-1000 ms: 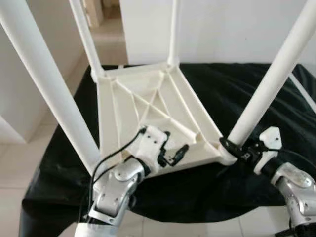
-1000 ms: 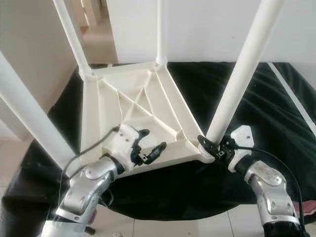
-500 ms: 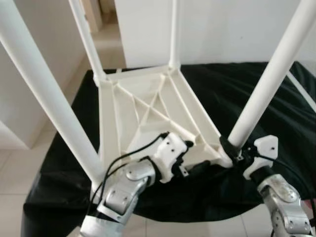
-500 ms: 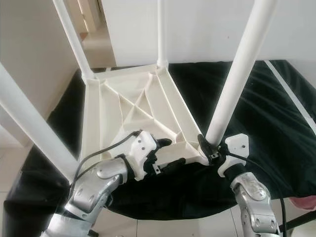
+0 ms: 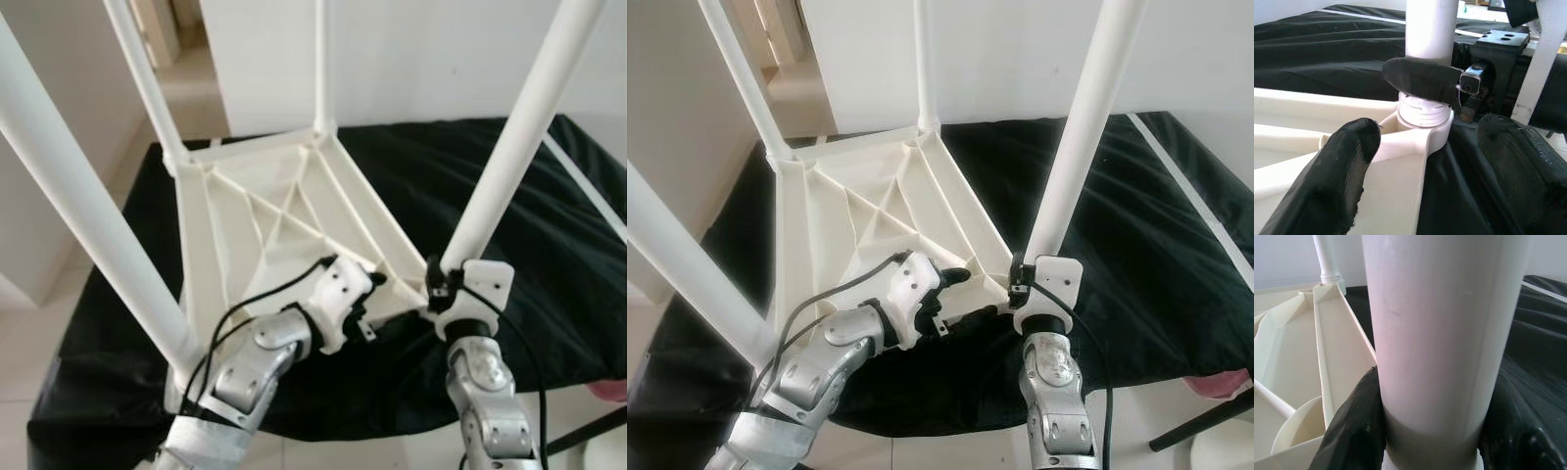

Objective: Building children table

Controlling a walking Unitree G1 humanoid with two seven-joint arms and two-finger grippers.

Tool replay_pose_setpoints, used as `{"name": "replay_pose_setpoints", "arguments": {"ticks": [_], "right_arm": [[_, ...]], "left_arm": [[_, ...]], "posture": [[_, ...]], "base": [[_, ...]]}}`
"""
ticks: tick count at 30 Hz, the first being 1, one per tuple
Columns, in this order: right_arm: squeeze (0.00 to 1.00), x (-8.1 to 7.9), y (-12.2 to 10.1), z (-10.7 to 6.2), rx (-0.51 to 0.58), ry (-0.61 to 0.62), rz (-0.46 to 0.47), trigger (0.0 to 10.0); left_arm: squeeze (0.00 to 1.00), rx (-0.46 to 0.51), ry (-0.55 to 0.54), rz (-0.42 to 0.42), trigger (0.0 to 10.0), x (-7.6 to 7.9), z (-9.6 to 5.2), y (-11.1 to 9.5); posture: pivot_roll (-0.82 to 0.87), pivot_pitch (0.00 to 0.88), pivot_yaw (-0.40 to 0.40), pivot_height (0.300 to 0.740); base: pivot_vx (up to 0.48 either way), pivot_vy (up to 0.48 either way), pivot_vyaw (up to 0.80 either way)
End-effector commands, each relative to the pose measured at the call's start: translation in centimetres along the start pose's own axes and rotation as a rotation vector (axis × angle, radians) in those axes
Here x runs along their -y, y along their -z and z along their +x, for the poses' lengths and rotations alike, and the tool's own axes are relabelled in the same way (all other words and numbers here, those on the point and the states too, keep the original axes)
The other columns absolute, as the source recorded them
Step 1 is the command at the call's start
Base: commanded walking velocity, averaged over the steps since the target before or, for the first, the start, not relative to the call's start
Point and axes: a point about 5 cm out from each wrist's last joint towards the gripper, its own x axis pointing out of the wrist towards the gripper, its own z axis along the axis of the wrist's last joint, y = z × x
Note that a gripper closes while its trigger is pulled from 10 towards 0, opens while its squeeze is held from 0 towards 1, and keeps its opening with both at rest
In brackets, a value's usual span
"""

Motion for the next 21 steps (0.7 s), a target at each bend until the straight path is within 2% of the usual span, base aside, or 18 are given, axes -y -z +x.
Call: {"name": "replay_pose_setpoints", "arguments": {"ticks": [1,9,10,15,20,21], "right_arm": [[0.00,0.0,2.0,-0.4,-0.113,0.001,-0.008,10.0],[0.00,-0.6,1.7,-0.5,-0.106,-0.030,-0.001,10.0],[1.00,-0.7,1.4,-0.3,-0.087,-0.048,-0.009,10.0],[1.00,-1.0,0.9,0.1,-0.056,-0.088,-0.017,10.0],[1.00,-0.5,0.3,0.6,-0.027,-0.127,-0.017,10.0],[1.00,0.1,0.2,0.7,-0.017,-0.134,-0.025,10.0]], "left_arm": [[0.00,0.000,0.026,0.003,10.0,0.0,0.0,0.0],[0.00,0.001,0.028,-0.001,10.0,0.0,-0.4,0.1],[0.00,-0.002,0.022,0.003,10.0,-0.2,-0.4,0.2],[0.00,-0.001,-0.001,0.009,10.0,-0.5,-0.4,0.3],[0.00,0.031,-0.028,-0.003,10.0,-0.7,-0.1,-0.1],[0.00,0.037,-0.027,-0.001,10.0,-0.6,0.1,-0.3]], "posture": [[-0.18,0.059,0.067,0.740],[-0.17,0.058,0.054,0.740],[-0.17,0.053,0.050,0.740],[-0.17,0.042,0.035,0.740],[-0.16,0.022,0.016,0.740],[-0.16,0.019,0.009,0.740]], "base": [[0.000,0.000,0.00],[0.000,0.000,0.00],[0.000,0.000,0.00],[0.000,0.000,0.00],[0.000,0.000,0.00],[0.000,0.000,0.00]]}}
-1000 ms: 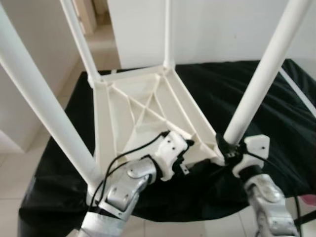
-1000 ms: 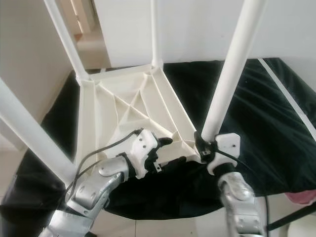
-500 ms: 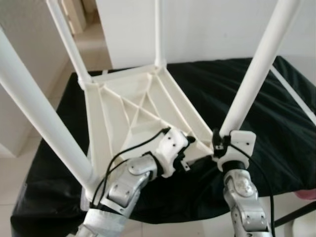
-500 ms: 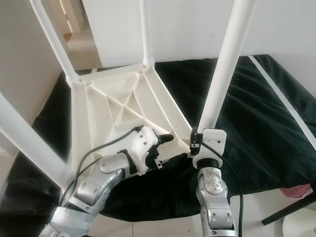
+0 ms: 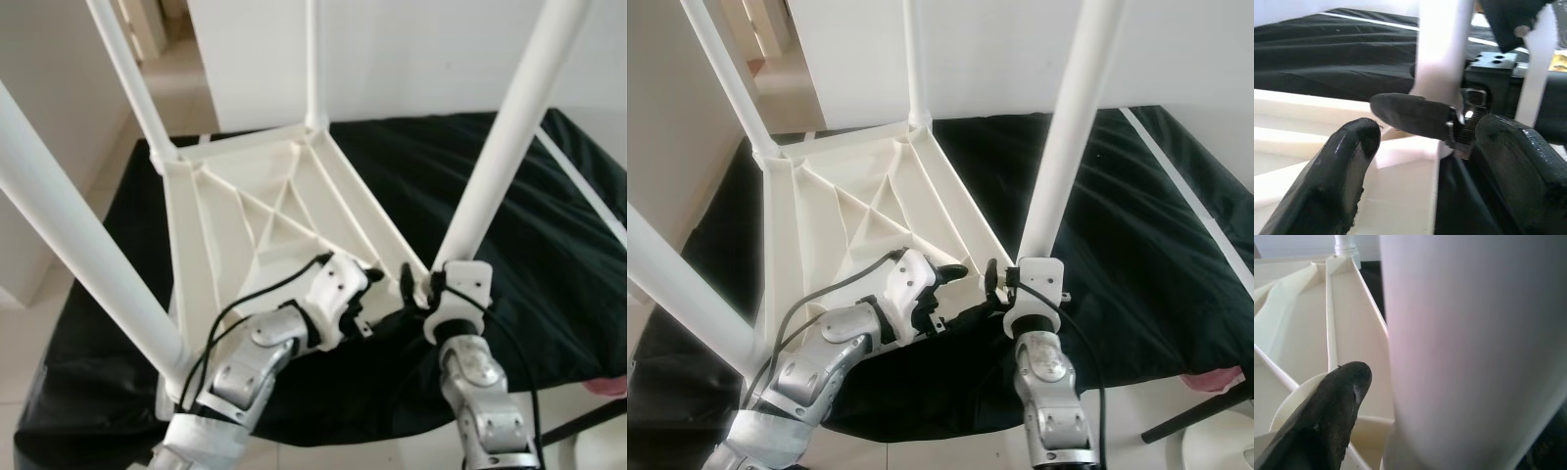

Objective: Building children table

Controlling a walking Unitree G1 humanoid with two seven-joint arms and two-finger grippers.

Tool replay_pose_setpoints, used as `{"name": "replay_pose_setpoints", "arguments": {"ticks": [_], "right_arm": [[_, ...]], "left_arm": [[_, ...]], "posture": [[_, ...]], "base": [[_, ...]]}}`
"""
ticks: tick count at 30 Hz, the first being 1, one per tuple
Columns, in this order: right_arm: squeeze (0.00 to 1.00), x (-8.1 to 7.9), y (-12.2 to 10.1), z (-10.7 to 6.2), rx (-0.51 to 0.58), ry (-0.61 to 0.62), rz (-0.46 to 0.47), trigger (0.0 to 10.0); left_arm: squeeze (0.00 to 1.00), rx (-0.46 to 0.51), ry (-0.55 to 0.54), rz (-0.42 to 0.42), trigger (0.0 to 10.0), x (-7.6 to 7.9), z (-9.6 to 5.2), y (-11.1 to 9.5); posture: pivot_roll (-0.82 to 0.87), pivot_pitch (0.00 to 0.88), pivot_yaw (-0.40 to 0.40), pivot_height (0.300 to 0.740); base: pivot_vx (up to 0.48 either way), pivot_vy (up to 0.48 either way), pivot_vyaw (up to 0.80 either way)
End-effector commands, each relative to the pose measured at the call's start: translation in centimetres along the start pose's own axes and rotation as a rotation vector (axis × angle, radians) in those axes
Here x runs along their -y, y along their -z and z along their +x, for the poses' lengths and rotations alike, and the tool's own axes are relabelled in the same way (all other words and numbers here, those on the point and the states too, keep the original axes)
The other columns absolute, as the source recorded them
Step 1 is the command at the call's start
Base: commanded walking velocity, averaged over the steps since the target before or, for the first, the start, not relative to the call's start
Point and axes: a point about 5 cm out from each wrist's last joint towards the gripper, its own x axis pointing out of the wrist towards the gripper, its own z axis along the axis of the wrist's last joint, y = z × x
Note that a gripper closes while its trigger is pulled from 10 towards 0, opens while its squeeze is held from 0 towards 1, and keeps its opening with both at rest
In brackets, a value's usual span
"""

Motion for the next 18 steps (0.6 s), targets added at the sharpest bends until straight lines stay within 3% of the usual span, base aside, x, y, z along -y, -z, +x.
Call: {"name": "replay_pose_setpoints", "arguments": {"ticks": [1,6,7,8,9,18], "right_arm": [[1.00,0.3,0.0,0.0,0.005,-0.007,0.007,10.0],[1.00,1.6,0.0,-0.1,0.006,-0.074,0.008,10.0],[0.87,2.0,0.1,-0.2,-0.004,-0.124,0.020,10.0],[0.87,2.0,0.1,-0.2,-0.004,-0.124,0.020,10.0],[0.00,3.3,-0.3,0.0,-0.001,-0.225,0.010,10.0],[0.00,4.8,-1.0,-0.1,0.002,-0.405,-0.053,10.0]], "left_arm": [[0.00,0.014,-0.008,-0.001,10.0,-0.1,0.1,-0.2],[0.00,0.024,-0.004,-0.003,10.0,0.3,0.1,-0.4],[0.00,0.026,-0.002,-0.007,10.0,0.5,-0.1,-0.4],[0.00,0.026,-0.002,-0.007,10.0,0.5,-0.1,-0.4],[0.00,0.022,0.010,-0.018,10.0,0.8,-0.7,-0.4],[0.00,-0.003,0.034,-0.031,10.0,1.3,-2.0,-0.1]], "posture": [[-0.16,0.019,0.009,0.740],[-0.13,0.006,-0.007,0.740],[-0.12,0.005,-0.011,0.740],[-0.12,0.005,-0.011,0.740],[-0.10,0.006,-0.016,0.740],[-0.07,0.009,-0.015,0.740]], "base": [[0.000,0.000,0.00],[0.000,0.000,0.00],[0.000,0.000,0.00],[0.000,0.000,0.00],[0.000,0.000,0.00],[0.000,0.000,0.00]]}}
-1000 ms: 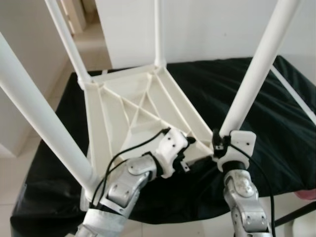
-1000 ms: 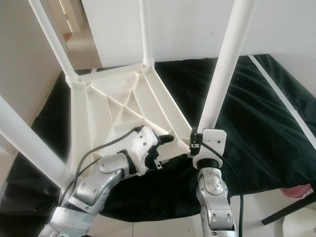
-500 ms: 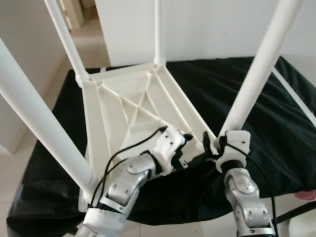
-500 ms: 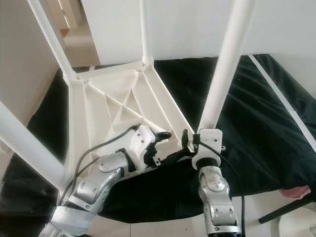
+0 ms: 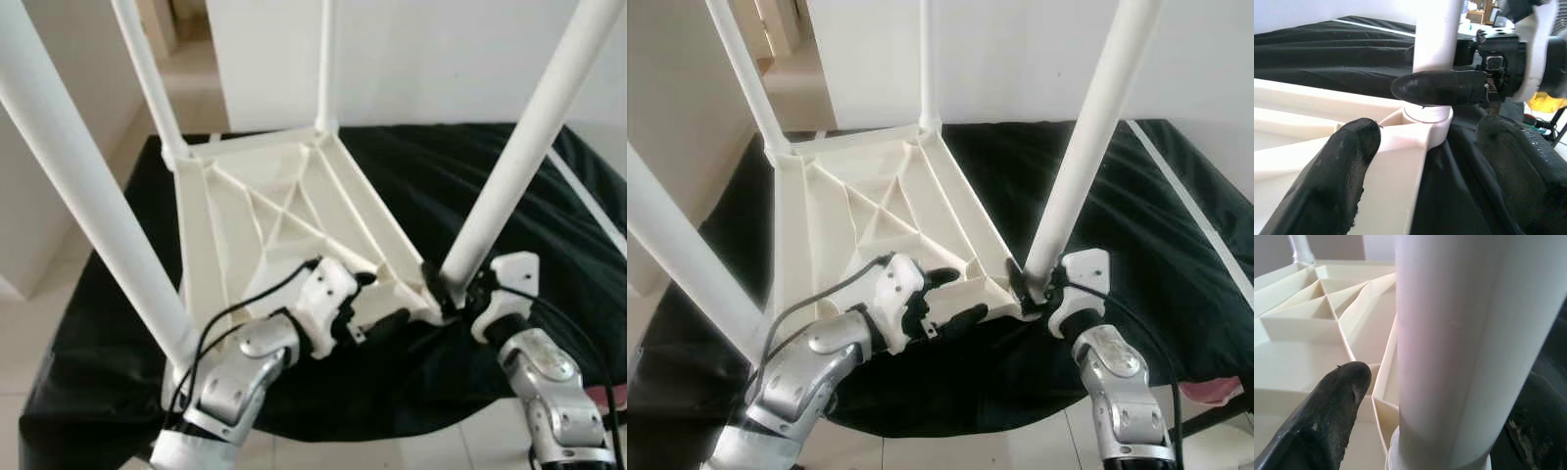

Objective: Building children table

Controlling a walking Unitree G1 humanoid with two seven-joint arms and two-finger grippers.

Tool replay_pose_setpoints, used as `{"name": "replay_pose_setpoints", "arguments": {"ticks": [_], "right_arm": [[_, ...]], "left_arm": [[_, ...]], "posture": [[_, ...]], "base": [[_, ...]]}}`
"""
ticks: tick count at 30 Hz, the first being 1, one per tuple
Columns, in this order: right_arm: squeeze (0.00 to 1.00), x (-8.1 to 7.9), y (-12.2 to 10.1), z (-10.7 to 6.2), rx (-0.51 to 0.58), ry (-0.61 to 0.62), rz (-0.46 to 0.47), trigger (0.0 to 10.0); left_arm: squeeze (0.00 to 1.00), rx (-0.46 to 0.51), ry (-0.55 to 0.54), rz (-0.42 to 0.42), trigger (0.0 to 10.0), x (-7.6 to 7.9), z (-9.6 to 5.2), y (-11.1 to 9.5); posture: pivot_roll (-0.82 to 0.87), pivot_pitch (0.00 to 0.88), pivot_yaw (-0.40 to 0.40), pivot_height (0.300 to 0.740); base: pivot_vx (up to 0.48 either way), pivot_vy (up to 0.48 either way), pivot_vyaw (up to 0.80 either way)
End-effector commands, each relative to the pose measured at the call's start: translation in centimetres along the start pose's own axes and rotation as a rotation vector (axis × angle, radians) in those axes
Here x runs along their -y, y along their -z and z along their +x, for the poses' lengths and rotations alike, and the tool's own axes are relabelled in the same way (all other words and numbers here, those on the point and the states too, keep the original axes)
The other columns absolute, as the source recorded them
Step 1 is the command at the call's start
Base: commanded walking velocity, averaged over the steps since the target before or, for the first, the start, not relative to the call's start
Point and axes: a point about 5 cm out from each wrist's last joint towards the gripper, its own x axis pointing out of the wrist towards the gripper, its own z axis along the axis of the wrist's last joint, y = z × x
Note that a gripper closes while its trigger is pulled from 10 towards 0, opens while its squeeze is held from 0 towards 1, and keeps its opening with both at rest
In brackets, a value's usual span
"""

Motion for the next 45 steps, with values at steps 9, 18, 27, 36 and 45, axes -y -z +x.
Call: {"name": "replay_pose_setpoints", "arguments": {"ticks": [9,18,27,36,45], "right_arm": [[0.00,1.4,0.0,1.3,-0.023,-0.197,-0.052,10.0],[0.00,0.7,0.6,1.9,-0.037,-0.288,-0.050,10.0],[0.00,1.2,2.5,1.7,-0.092,-0.306,-0.056,1.2],[0.00,1.3,3.0,1.5,-0.085,-0.270,-0.050,0.0],[0.00,-0.3,2.5,2.4,-0.013,-0.123,0.024,10.0]], "left_arm": [[0.00,-0.037,0.077,-0.016,10.0,0.3,-1.2,0.1],[0.00,-0.069,0.066,0.006,10.0,-0.4,-1.1,0.6],[0.00,-0.064,0.028,0.042,10.0,-1.7,-0.8,0.1],[0.00,-0.079,0.036,0.053,10.0,-1.5,-0.6,0.5],[0.00,-0.064,0.010,0.049,10.0,-1.8,-0.8,0.5]], "posture": [[-0.06,0.000,0.010,0.740],[-0.06,0.000,0.011,0.740],[-0.05,0.000,0.016,0.740],[-0.05,0.000,0.024,0.740],[-0.05,0.000,0.017,0.740]], "base": [[0.000,0.000,0.00],[0.000,0.000,0.00],[0.000,0.000,0.00],[0.000,0.000,0.00],[0.000,0.000,0.00]]}}
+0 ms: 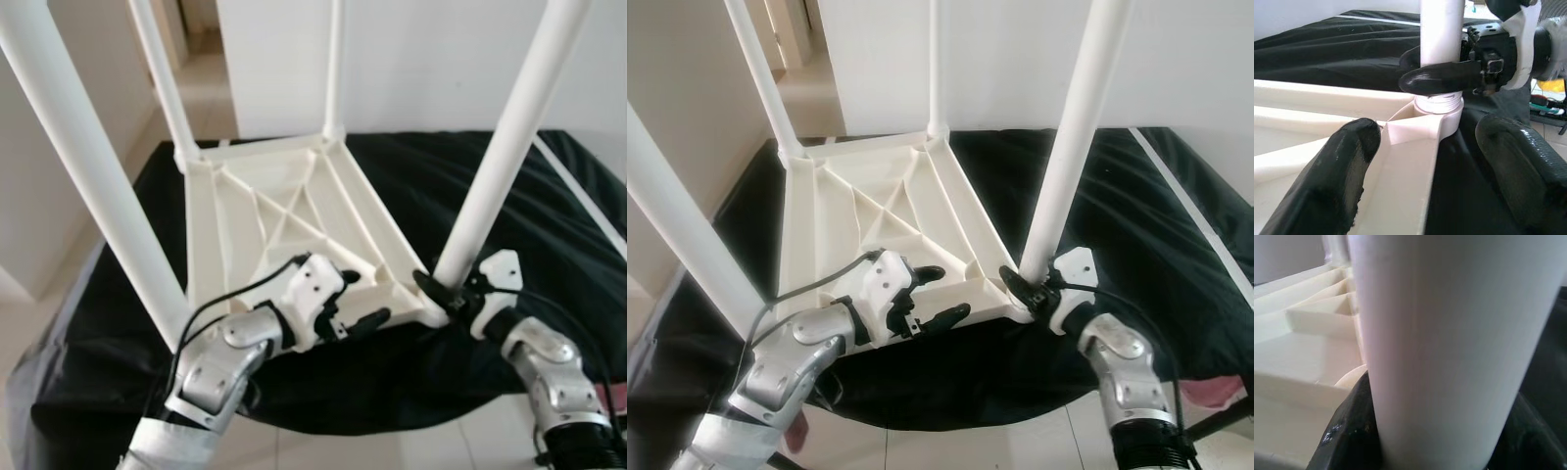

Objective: Building children table

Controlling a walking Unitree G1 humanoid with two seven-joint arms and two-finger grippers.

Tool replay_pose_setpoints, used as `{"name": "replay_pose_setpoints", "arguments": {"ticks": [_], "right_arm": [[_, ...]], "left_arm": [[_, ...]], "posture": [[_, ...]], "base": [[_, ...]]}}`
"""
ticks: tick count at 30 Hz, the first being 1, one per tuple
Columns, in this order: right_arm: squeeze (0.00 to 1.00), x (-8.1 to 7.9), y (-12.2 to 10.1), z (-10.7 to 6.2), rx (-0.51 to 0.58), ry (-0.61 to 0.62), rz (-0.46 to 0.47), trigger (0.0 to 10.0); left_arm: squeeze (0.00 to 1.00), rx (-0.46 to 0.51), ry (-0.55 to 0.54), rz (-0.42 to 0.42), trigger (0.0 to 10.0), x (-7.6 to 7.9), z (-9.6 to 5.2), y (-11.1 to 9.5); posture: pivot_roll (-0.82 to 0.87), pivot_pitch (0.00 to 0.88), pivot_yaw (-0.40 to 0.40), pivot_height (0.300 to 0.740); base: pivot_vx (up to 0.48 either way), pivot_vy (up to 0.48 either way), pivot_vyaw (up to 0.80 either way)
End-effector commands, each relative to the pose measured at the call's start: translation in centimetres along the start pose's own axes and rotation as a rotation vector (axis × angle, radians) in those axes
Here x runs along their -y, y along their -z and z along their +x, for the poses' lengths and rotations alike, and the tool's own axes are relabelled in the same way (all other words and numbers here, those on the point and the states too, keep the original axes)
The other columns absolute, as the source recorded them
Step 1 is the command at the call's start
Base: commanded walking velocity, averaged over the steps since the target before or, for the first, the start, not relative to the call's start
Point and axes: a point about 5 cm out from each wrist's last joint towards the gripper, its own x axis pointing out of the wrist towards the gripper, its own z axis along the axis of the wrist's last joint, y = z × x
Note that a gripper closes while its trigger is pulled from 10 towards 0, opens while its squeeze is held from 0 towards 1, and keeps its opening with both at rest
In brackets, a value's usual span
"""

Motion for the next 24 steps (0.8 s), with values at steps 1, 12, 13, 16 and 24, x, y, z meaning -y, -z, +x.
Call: {"name": "replay_pose_setpoints", "arguments": {"ticks": [1,12,13,16,24], "right_arm": [[0.00,-0.8,0.3,0.3,-0.019,0.006,0.012,10.0],[0.00,-1.6,0.3,1.1,0.001,0.259,0.039,10.0],[0.00,-1.6,0.3,1.1,0.001,0.259,0.039,10.0],[0.00,-2.2,0.2,1.2,0.000,0.296,0.031,10.0],[0.00,-3.6,0.1,0.6,0.009,0.463,0.073,10.0]], "left_arm": [[0.00,-0.002,0.018,-0.009,10.0,-0.1,-0.1,0.3],[0.00,0.037,-0.058,-0.032,10.0,-0.7,0.2,0.2],[0.00,0.037,-0.058,-0.032,10.0,-0.7,0.2,0.2],[0.00,0.018,-0.045,-0.028,10.0,-0.4,0.0,0.8],[0.00,0.028,-0.093,-0.039,10.0,-1.0,0.0,0.9]], "posture": [[-0.05,0.000,0.015,0.740],[-0.07,0.000,0.016,0.740],[-0.07,0.000,0.016,0.740],[-0.07,0.000,0.018,0.740],[-0.09,0.000,0.029,0.740]], "base": [[0.000,0.000,0.00],[0.000,0.000,0.00],[0.000,0.000,0.00],[0.000,0.000,0.00],[0.000,0.000,0.00]]}}
